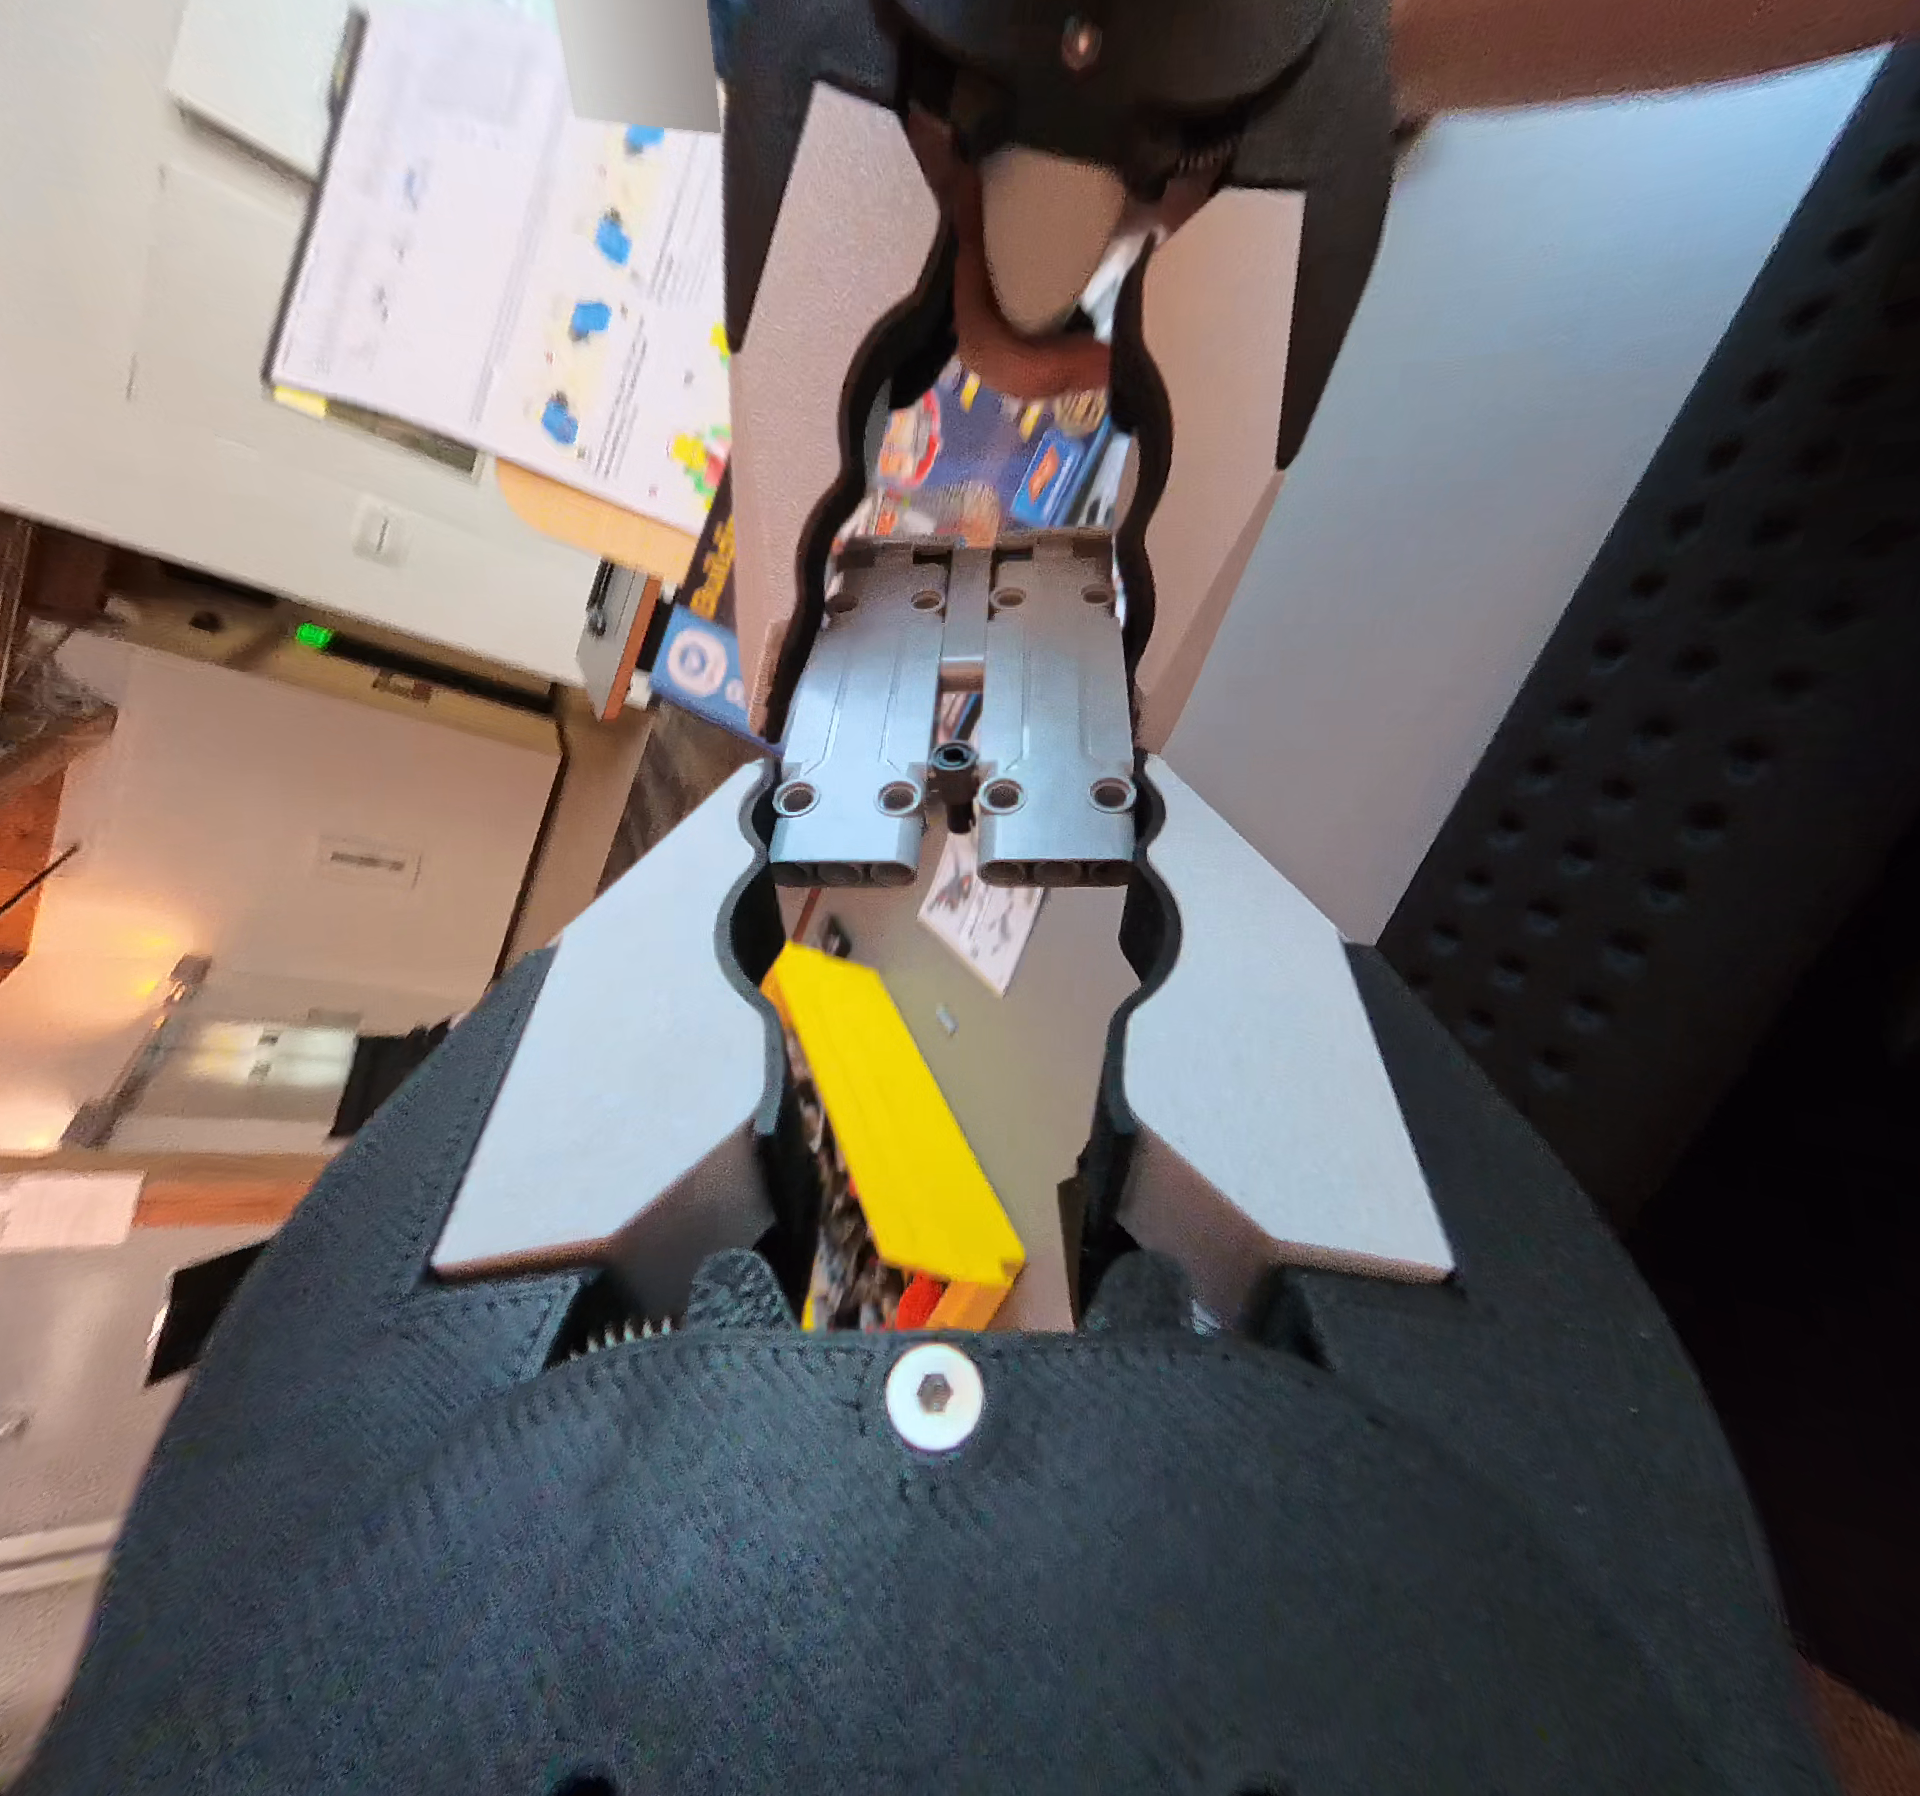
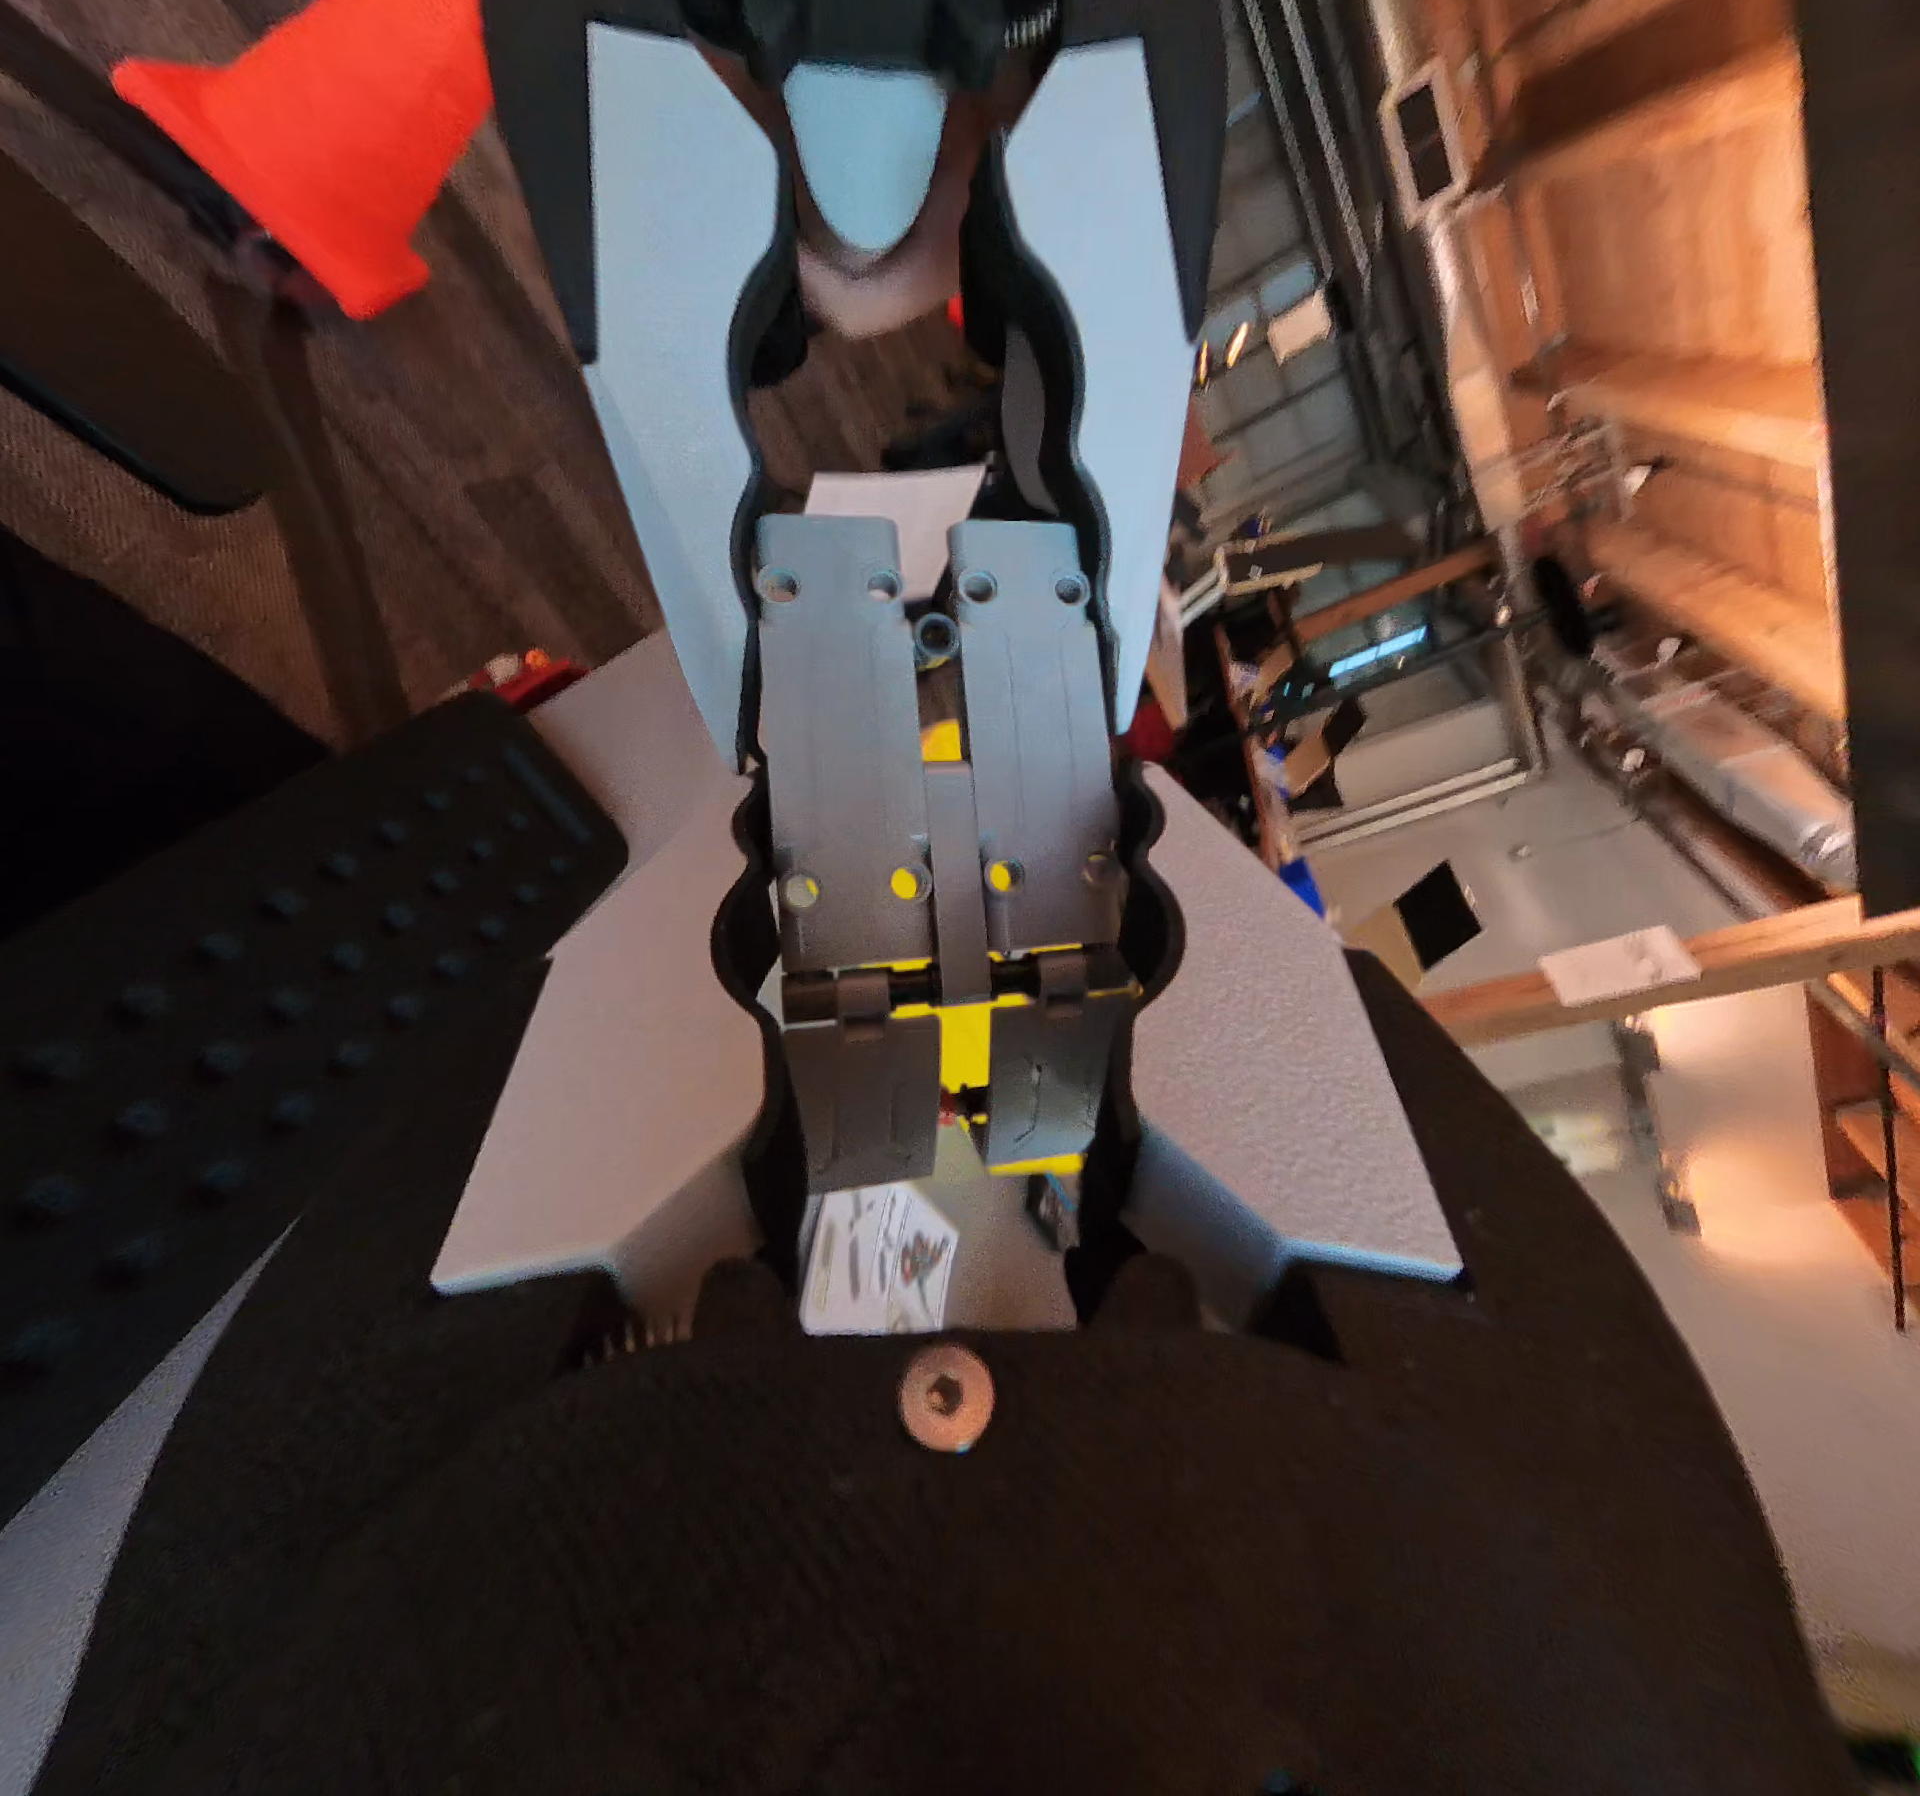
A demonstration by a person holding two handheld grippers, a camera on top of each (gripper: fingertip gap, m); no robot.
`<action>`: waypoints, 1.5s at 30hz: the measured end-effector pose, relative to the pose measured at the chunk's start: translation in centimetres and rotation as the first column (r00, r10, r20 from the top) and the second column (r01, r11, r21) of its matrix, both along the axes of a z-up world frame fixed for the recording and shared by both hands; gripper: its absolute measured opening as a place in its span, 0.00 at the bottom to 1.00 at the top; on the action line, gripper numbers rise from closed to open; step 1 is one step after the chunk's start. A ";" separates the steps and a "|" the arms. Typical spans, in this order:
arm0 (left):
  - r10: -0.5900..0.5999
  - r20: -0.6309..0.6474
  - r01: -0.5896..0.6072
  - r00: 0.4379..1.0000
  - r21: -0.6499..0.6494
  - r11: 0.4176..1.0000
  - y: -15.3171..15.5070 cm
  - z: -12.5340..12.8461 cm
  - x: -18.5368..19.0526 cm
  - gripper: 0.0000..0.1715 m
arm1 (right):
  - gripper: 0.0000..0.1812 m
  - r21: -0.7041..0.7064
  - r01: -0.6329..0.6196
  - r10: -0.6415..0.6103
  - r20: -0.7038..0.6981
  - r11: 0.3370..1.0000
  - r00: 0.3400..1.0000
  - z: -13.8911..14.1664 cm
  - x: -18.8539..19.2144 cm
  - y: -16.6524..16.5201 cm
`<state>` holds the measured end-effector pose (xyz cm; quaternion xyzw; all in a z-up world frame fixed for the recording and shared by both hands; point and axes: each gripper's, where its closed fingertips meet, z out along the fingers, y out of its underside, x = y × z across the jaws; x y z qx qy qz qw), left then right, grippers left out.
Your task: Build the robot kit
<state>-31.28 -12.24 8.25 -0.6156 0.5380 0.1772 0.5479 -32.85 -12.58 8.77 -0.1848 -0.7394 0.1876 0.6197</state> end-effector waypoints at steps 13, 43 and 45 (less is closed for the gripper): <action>-0.171 0.035 0.166 0.985 0.108 0.980 -1.3 0.9 1.2 0.37 | 0.36 0.015 -0.065 0.065 -0.001 0.998 0.998 0.5 1.0 -1.1; -0.079 0.057 0.078 0.995 0.019 0.997 -1.1 0.2 1.2 0.37 | 0.35 -0.016 -0.022 0.023 0.086 1.000 0.996 -0.9 0.6 -0.6; -0.079 0.068 0.077 0.995 0.024 0.997 -1.1 0.3 1.3 0.37 | 0.35 -0.021 -0.024 0.025 0.085 0.999 0.996 -0.9 0.6 -0.6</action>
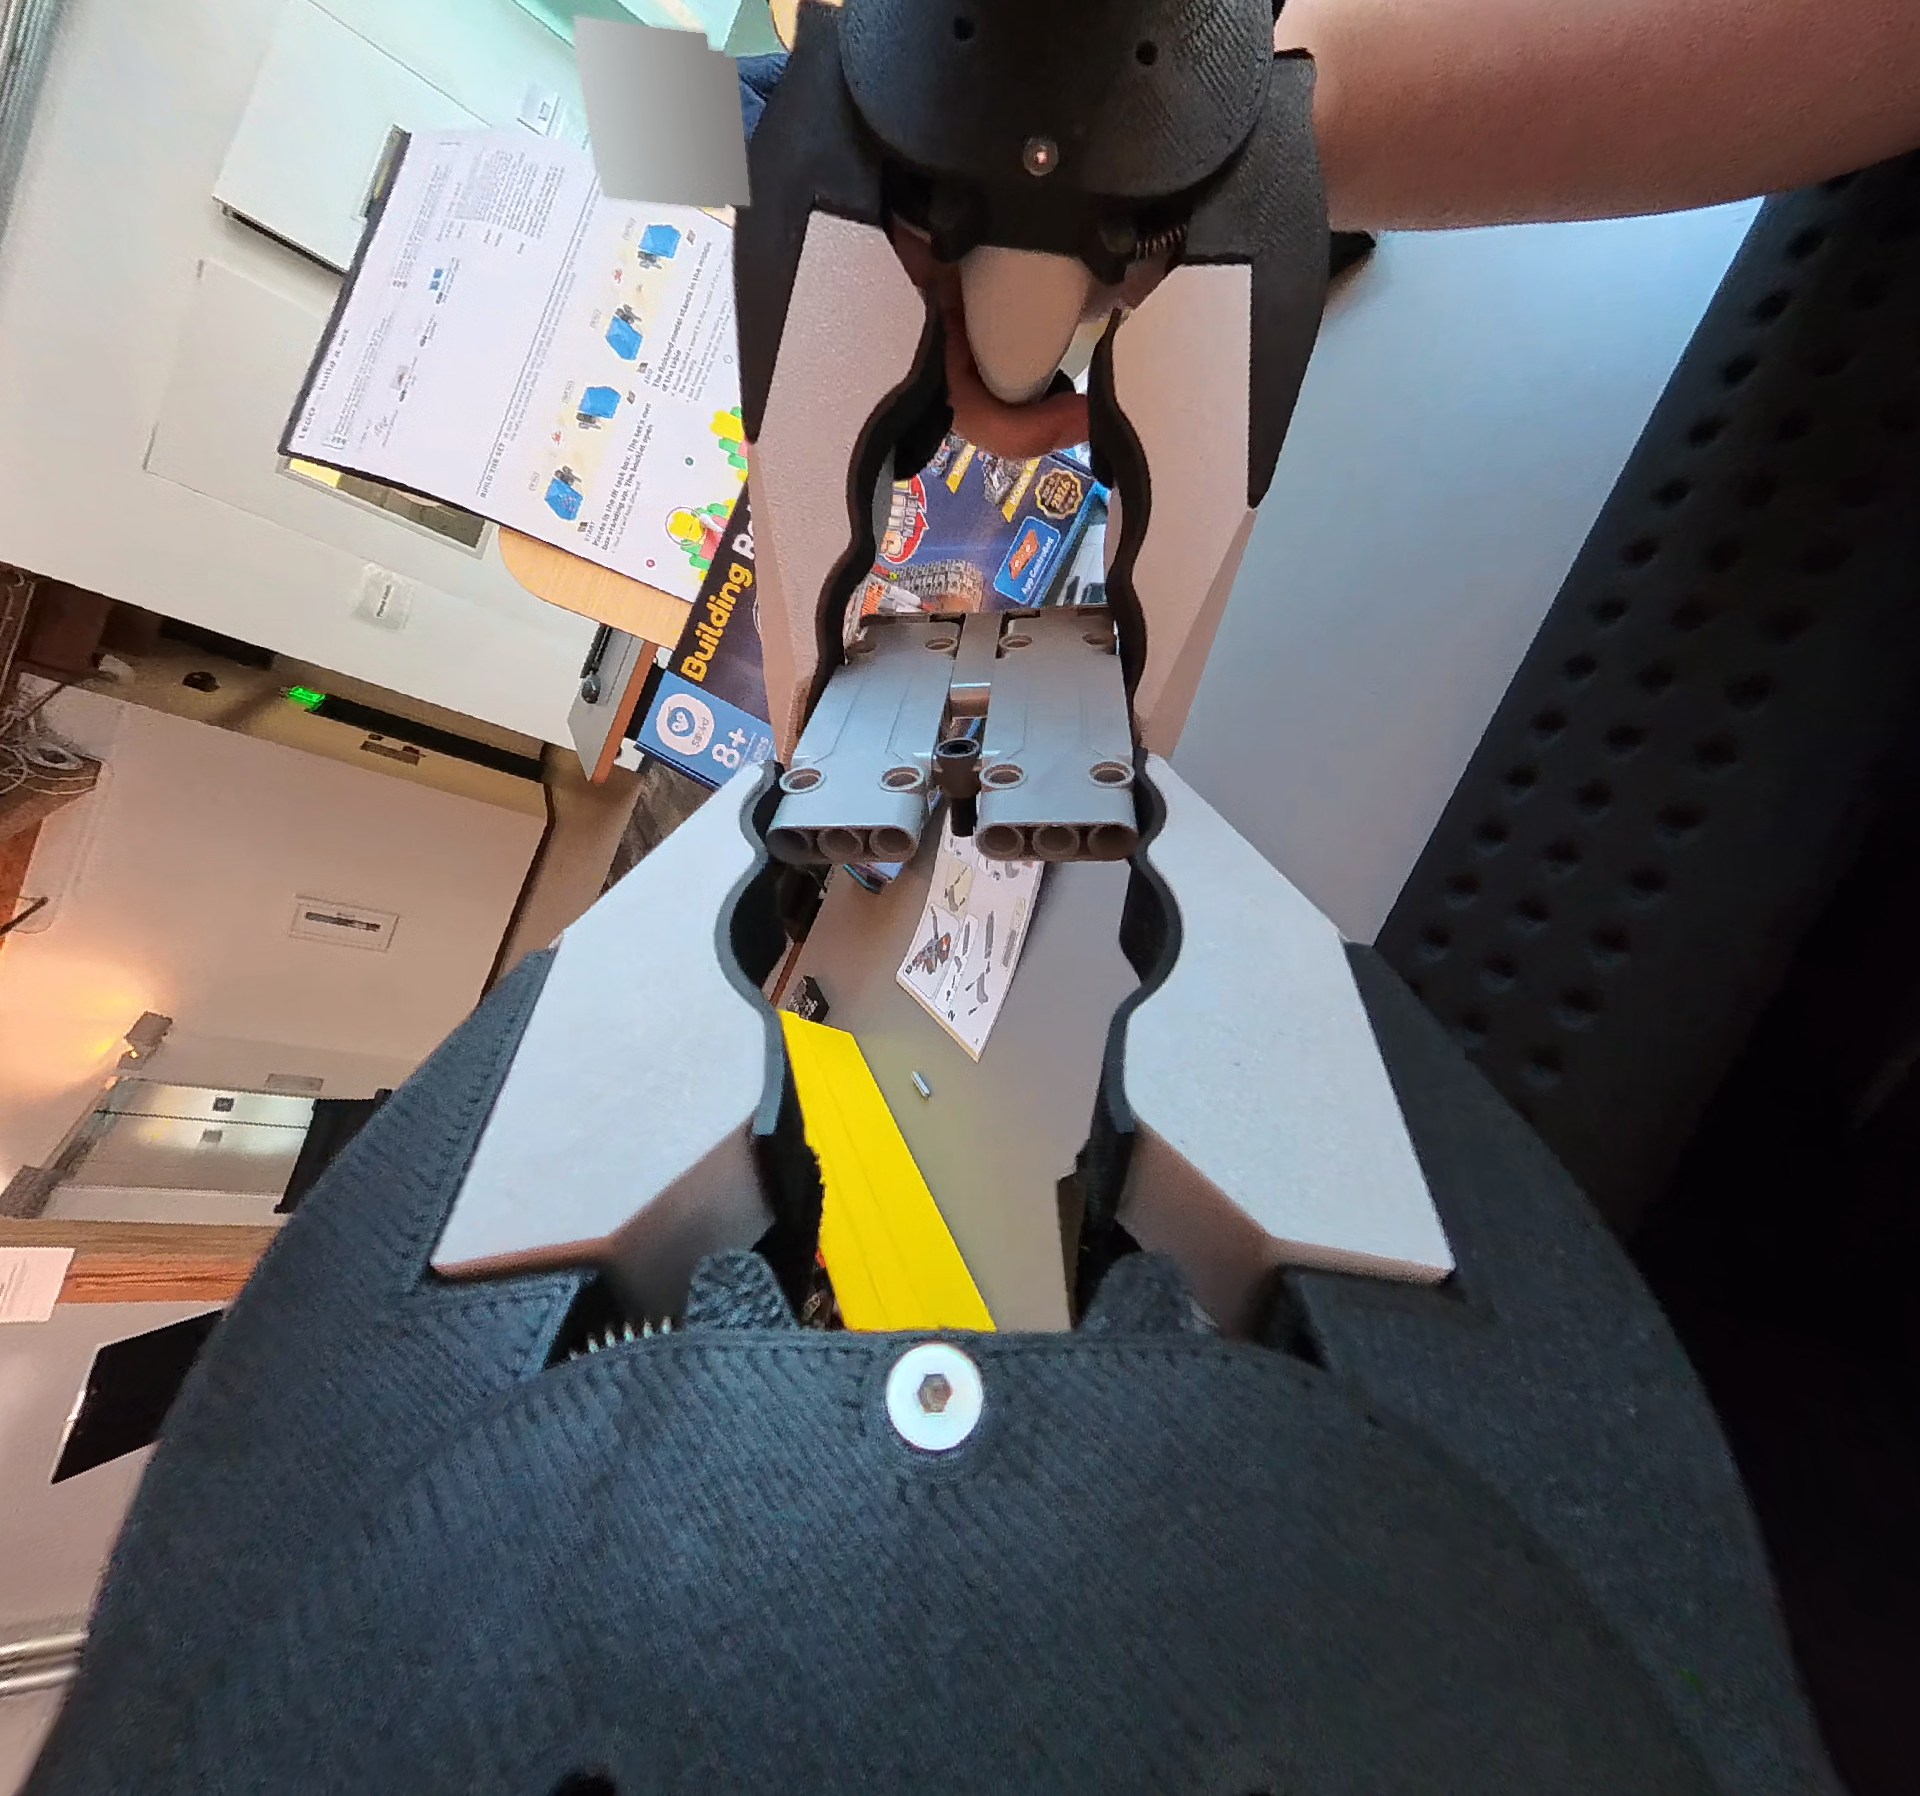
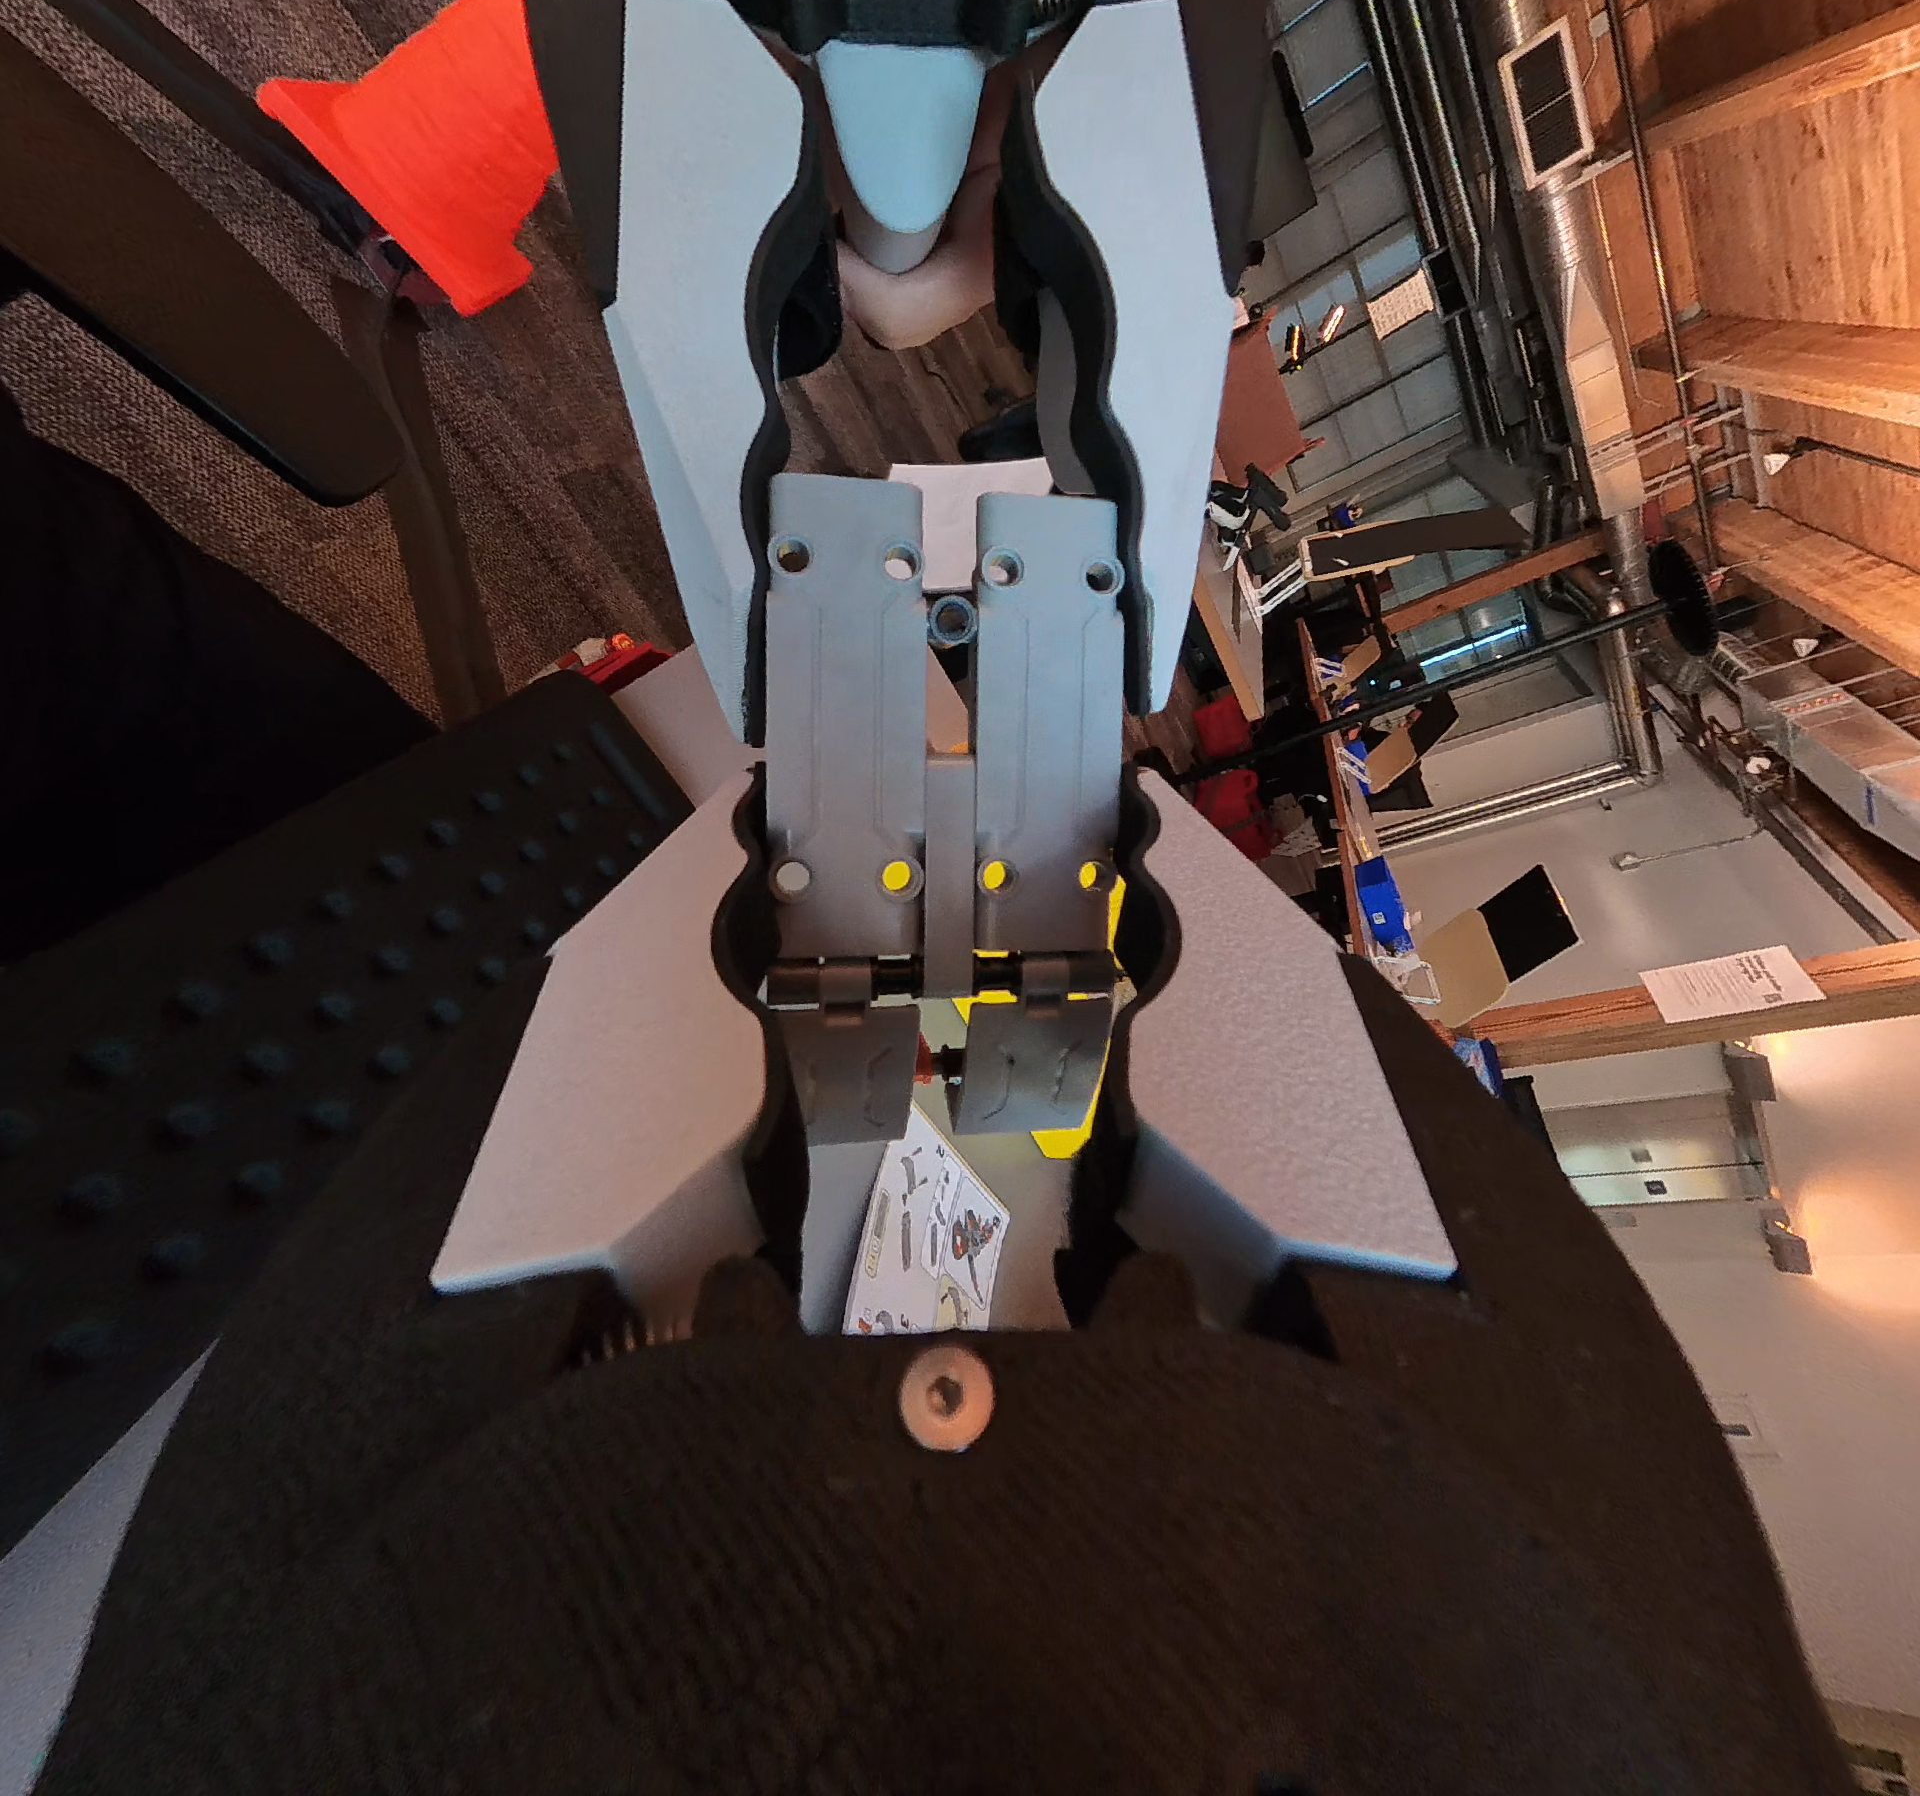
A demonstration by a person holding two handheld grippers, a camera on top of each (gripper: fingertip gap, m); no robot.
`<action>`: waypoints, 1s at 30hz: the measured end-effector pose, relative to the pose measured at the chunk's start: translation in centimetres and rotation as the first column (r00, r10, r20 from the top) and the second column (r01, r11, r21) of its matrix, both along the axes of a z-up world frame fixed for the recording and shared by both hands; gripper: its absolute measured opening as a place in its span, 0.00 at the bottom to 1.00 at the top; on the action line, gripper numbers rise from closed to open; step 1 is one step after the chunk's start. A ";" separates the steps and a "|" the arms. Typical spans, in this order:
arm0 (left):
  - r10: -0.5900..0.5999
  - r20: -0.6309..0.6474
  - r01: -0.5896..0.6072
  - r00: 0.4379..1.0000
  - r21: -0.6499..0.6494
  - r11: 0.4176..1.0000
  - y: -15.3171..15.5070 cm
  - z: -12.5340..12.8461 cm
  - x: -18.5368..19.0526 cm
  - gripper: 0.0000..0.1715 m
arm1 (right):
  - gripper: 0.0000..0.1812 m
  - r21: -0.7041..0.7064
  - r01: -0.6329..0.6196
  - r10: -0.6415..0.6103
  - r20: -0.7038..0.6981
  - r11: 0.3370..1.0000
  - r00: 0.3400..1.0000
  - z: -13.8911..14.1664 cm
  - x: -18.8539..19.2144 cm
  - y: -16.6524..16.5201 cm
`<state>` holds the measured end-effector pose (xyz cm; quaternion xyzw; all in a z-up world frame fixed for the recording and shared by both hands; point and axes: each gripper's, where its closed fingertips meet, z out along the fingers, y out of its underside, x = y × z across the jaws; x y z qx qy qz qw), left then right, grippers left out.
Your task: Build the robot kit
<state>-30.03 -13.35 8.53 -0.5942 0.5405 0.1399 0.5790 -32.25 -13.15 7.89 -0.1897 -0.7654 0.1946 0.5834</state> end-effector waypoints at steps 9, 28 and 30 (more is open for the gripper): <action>-0.210 0.408 0.217 0.889 0.030 0.976 -2.3 3.7 1.9 0.50 | 0.36 -0.134 -0.127 0.112 -0.114 0.983 0.987 1.8 0.3 -1.1; -0.384 0.662 0.354 0.644 0.188 0.916 -1.2 5.3 3.1 0.36 | 0.35 -0.439 -0.331 0.274 -0.191 0.835 0.943 2.2 0.0 -2.3; -0.371 0.675 0.349 0.638 0.176 0.920 -1.1 5.2 2.9 0.36 | 0.35 -0.456 -0.326 0.274 -0.180 0.828 0.945 2.0 -0.1 -2.2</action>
